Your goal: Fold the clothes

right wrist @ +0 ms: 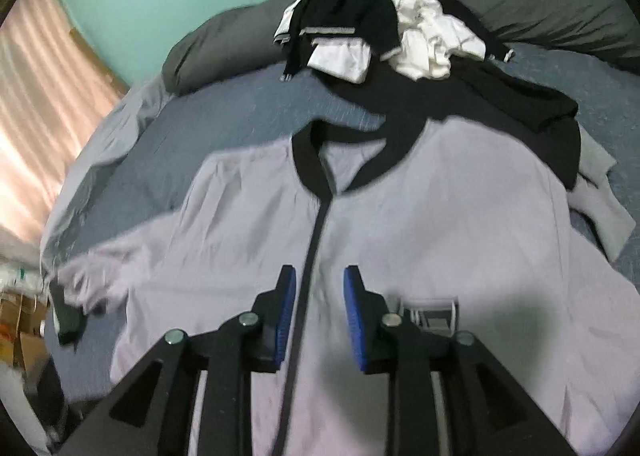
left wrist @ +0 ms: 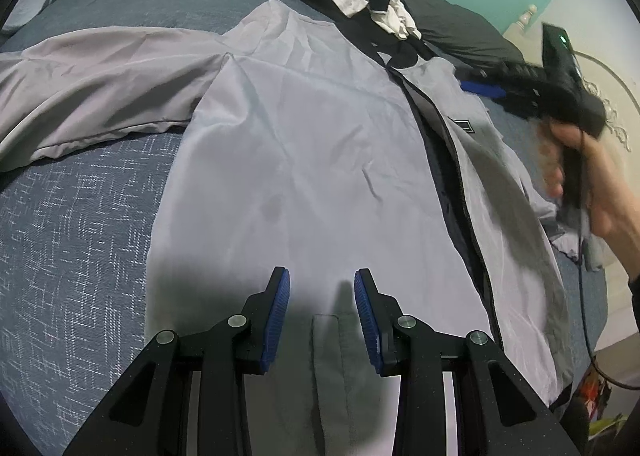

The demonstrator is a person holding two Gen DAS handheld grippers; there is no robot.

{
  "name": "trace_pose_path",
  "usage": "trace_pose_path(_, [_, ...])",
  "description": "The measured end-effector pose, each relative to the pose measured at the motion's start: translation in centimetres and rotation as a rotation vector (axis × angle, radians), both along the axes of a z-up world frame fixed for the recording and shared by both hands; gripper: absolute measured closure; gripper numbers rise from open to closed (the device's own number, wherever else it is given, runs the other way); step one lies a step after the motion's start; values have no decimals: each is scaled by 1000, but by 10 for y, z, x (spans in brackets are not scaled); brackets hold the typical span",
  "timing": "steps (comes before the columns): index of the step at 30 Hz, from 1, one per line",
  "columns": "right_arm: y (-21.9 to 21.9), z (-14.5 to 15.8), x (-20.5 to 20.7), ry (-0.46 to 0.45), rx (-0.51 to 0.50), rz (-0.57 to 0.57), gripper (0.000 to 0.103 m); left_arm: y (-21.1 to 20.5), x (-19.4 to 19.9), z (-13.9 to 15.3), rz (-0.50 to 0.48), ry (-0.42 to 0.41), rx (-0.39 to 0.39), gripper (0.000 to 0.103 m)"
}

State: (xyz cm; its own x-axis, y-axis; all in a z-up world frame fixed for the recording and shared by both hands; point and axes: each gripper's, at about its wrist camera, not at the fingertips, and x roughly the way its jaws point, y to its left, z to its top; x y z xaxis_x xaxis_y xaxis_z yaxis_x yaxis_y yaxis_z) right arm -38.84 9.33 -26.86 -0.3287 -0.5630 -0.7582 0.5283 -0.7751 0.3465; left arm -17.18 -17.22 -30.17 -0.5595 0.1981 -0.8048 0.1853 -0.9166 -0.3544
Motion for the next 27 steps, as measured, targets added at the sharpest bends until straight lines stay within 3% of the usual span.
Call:
trace_pose_path(5, [-8, -34, 16, -72, 95, 74, 87, 3, 1, 2, -2, 2, -6, 66])
trace_pose_path(11, [-36, -70, 13, -92, 162, 26, 87, 7, -5, -3, -6, -11, -11, 66])
trace_pose_path(17, [-23, -52, 13, -94, 119, -8, 87, 8, -6, 0, -9, -6, -15, 66])
trace_pose_path(22, [33, -18, 38, -84, 77, -50, 87, 9, 1, 10, -2, 16, -26, 66])
trace_pose_path(27, [109, 2, 85, -101, 80, -89, 76, 8, 12, 22, 15, 37, -35, 66])
